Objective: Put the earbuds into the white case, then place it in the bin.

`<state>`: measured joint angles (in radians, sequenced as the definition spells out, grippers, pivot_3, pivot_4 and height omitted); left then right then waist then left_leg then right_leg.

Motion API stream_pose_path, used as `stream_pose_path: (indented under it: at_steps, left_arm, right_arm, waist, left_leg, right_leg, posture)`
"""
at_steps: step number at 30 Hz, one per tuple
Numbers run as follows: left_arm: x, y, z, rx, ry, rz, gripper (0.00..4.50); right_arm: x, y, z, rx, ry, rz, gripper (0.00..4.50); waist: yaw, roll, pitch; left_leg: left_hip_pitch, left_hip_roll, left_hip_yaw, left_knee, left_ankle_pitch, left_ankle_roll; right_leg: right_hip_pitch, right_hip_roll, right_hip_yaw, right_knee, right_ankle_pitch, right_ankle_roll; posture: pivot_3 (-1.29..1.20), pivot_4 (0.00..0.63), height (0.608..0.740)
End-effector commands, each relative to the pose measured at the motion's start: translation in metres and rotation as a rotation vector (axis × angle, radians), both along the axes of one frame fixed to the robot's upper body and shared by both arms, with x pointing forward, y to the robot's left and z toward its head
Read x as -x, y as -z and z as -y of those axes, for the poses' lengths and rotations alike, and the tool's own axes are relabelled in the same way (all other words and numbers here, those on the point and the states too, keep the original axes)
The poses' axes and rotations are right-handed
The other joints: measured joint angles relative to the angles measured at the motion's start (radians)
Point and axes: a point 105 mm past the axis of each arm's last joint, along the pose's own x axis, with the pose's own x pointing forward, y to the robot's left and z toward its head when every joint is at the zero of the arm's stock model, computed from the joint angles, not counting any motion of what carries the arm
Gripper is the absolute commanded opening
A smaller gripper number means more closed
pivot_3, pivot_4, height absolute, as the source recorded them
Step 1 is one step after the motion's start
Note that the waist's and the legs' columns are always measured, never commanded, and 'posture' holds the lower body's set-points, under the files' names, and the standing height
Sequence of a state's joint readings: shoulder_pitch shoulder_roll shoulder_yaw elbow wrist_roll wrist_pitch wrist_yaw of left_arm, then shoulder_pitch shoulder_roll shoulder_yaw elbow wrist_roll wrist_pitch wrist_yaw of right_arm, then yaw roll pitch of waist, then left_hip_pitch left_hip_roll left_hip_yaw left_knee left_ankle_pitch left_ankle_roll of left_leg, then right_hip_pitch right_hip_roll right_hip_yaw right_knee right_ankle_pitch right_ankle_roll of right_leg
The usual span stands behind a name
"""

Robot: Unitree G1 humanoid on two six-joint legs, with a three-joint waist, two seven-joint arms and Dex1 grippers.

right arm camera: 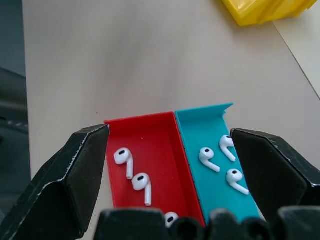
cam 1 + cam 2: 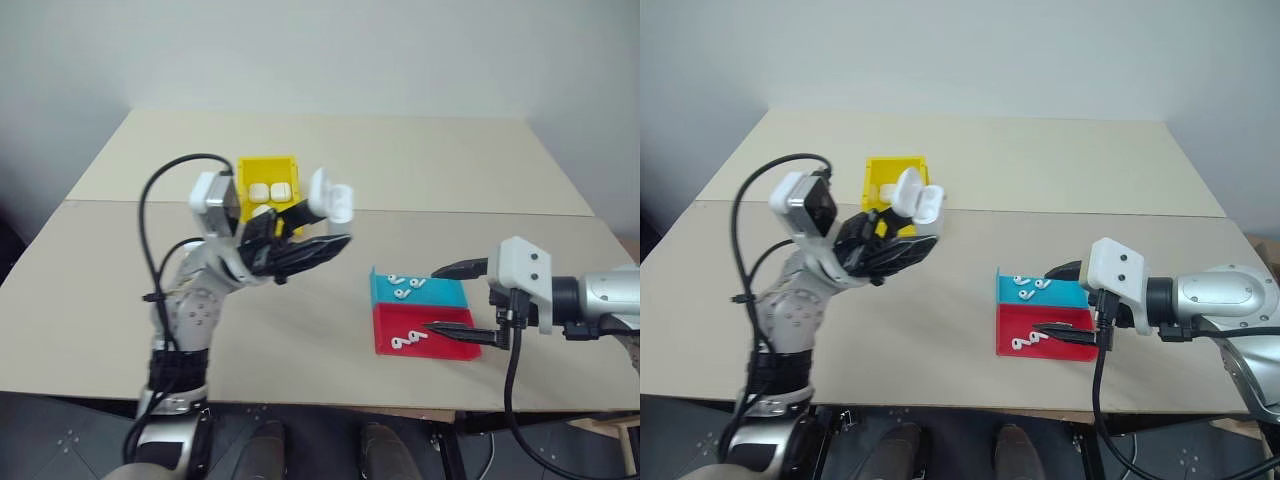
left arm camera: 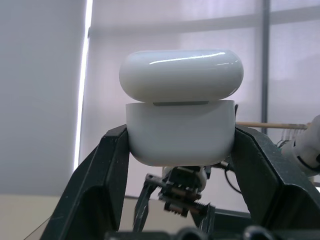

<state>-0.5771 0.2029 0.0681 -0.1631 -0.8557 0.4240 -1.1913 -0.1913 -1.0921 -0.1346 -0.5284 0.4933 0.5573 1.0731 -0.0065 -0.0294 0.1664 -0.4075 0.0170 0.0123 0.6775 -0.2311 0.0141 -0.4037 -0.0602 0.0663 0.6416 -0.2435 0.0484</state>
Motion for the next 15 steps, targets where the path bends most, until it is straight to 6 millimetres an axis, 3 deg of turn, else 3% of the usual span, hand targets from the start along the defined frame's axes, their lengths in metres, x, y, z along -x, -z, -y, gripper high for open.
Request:
stream_pose_path:
  at_steps: [1,4,8,15]
  left_arm:
    - [0.006,-0.010,-0.002,-0.001,-0.003,0.082,2.77]
    - [0.009,-0.007,-0.003,-0.027,0.001,0.092,2.77]
    - [0.013,0.003,-0.004,-0.070,0.010,0.104,2.77]
    - [0.018,0.012,0.004,-0.087,0.019,0.115,2.77]
  right_arm:
    - [-0.001,-0.002,-0.001,0.081,-0.008,0.009,4.50]
    - [0.005,0.003,-0.001,0.172,-0.058,-0.042,3.90]
    - [0.004,0.017,0.003,0.306,-0.094,-0.053,2.62]
    - [-0.015,0.043,0.011,0.532,-0.110,-0.037,2.62]
  waist:
    - [-0.009,0.001,0.000]
    - [-0.012,0.001,0.000]
    - [-0.008,0.001,0.000]
    - [-0.007,0.001,0.000]
  left_leg:
    - [0.000,0.000,0.000,0.000,0.000,0.000]
    - [0.001,0.000,-0.001,-0.001,0.000,0.000]
    - [0.001,0.000,0.000,-0.001,0.000,0.000]
    - [0.001,0.000,0.000,0.000,0.000,0.000]
  right_leg:
    - [0.000,0.000,0.000,0.000,0.000,0.000]
    - [-0.001,0.000,0.002,0.001,0.000,0.000]
    - [-0.001,0.000,0.001,0.000,0.000,0.000]
    - [-0.001,0.000,0.001,0.000,0.000,0.000]
  posture:
    - [0.00,0.150,0.740]
    - [0.00,0.150,0.740]
    - [0.00,0.150,0.740]
    - [0.00,0.150,0.740]
